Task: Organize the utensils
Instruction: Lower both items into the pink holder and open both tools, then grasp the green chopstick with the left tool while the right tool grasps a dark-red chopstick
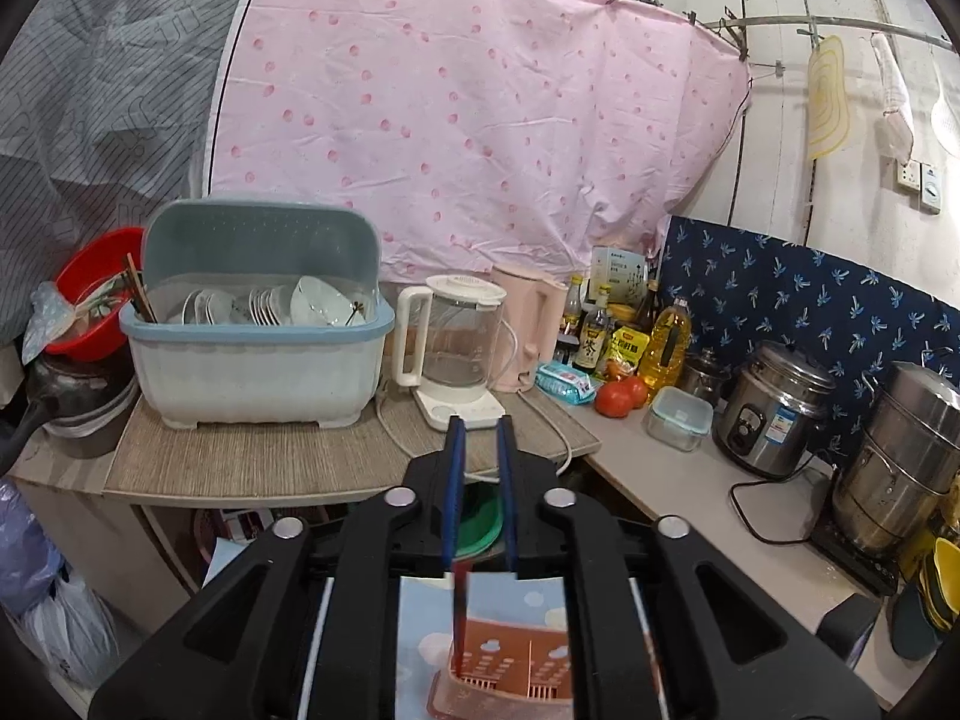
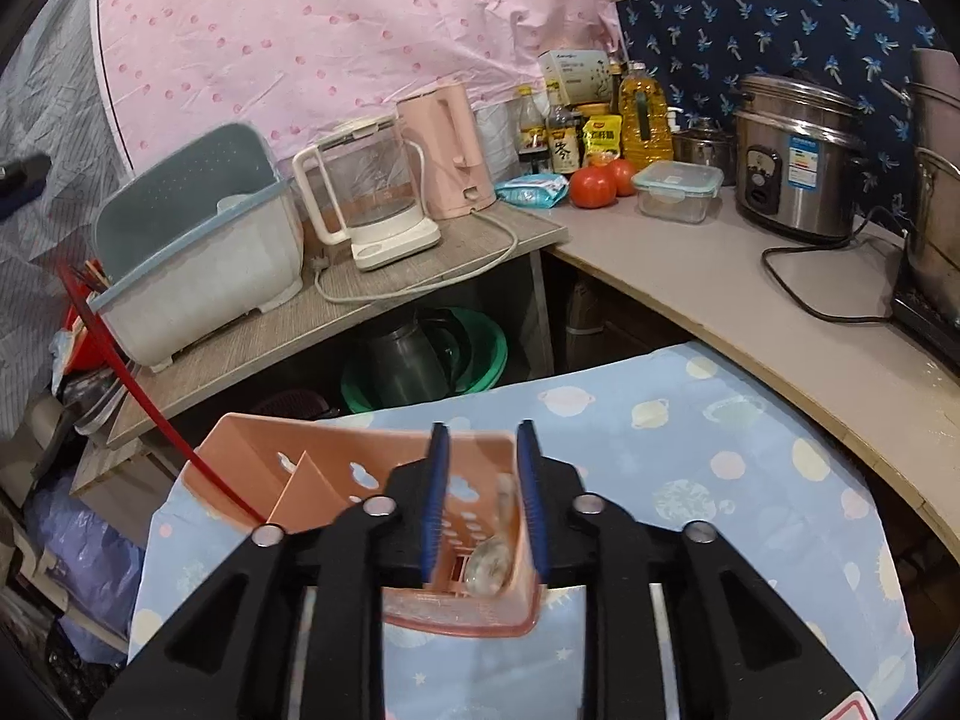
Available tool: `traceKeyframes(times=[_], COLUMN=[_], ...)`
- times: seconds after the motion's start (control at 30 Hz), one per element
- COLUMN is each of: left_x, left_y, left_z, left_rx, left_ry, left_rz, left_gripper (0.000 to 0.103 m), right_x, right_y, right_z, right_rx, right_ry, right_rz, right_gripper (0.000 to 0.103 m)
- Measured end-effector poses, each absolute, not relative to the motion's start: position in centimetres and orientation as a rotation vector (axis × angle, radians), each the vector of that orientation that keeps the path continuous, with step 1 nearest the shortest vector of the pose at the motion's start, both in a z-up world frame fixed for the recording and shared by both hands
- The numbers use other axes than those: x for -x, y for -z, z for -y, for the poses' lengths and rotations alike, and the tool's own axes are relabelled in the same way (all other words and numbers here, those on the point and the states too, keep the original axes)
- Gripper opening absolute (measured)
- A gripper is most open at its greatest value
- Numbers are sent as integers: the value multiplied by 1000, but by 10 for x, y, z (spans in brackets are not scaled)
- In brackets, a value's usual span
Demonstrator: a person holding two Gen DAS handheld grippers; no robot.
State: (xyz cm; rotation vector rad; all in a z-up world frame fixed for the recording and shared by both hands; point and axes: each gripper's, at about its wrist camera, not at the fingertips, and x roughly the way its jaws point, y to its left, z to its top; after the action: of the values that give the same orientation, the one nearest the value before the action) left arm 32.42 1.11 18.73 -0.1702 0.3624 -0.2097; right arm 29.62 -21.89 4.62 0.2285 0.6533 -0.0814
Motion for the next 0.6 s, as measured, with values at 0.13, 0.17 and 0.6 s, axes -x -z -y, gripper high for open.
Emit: traceKeyframes(times=[0.13,0.17,0.6], left_x=[-310,-304,-173], left_y=[-180,-178,-46], left_z=[-19,-21,-34], left_rx=[176,171,92], left_ry=[202,204,220], left_rz=[-378,-387,-766], left_gripper=[43,43,50], right_x=[-273,-264,-106], right_y=[-55,-57,-8], right_z=[225,227,236], right_rx=[-253,-256,-288], right_ry=[82,81,96], right_rz=[-639,-637,-789], right_gripper=[27,27,30])
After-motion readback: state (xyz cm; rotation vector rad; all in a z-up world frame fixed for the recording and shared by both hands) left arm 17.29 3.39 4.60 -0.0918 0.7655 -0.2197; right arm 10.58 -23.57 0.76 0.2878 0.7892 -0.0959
